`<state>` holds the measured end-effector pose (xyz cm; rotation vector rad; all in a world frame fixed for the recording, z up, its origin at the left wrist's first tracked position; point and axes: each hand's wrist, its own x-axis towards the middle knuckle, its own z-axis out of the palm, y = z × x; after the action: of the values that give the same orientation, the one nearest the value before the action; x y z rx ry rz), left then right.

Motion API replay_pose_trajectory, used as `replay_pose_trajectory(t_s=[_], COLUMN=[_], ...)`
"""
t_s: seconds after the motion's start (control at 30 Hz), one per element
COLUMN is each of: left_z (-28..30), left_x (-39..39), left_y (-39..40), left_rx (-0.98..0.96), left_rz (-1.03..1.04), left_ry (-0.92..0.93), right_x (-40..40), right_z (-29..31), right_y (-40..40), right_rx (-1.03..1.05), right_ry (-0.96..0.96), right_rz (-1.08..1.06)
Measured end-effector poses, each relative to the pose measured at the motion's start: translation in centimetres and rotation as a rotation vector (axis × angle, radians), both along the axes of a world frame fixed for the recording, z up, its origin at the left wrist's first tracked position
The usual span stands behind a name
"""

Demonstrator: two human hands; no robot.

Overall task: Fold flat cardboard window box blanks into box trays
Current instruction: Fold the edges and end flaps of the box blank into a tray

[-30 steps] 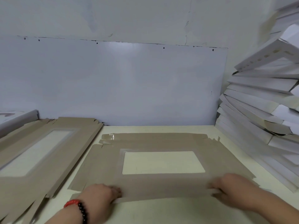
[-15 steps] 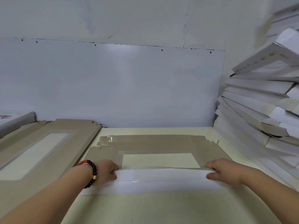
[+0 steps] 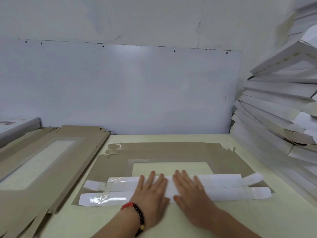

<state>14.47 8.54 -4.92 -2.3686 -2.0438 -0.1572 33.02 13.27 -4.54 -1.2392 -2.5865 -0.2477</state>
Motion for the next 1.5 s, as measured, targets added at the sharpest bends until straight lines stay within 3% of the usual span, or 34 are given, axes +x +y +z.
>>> replay_pose_trajectory(t_s=[0.2, 0.5, 0.8, 0.97, 1.2, 1.5], left_z=[-1.3, -0.7, -0.1, 0.5, -0.5, 2.7], left_x=[-1.0, -11.3, -12.6, -8.0, -0.3, -1.3], left_y=[-0.8, -3.5, -2.3, -0.1, 2.1, 2.6], left_rx=[-0.008, -0.095, -0.287, -0.259, -0.211, -0.062], left_rz=[0.002, 0.204, 0.427, 0.391, 0.261, 0.191], left_ry=[0.060, 0.107, 0.079, 0.080, -0.016, 0.151], right_x=[1.6, 15.0, 14.6, 8.7, -0.5, 0.9], right_z=[0.0, 0.2, 0.9, 1.3, 0.0, 2.8], right_y=[0.1, 5.3, 6.5, 6.5, 3.9, 5.6], right_rx=[-0.137, -0.286, -0.319, -0.341, -0.414, -0.278], right_ry=[0.006, -0.211, -0.308, -0.322, -0.179, -0.231], right_rz=[0.052, -0.381, -0.620, -0.465, -0.128, -0.150])
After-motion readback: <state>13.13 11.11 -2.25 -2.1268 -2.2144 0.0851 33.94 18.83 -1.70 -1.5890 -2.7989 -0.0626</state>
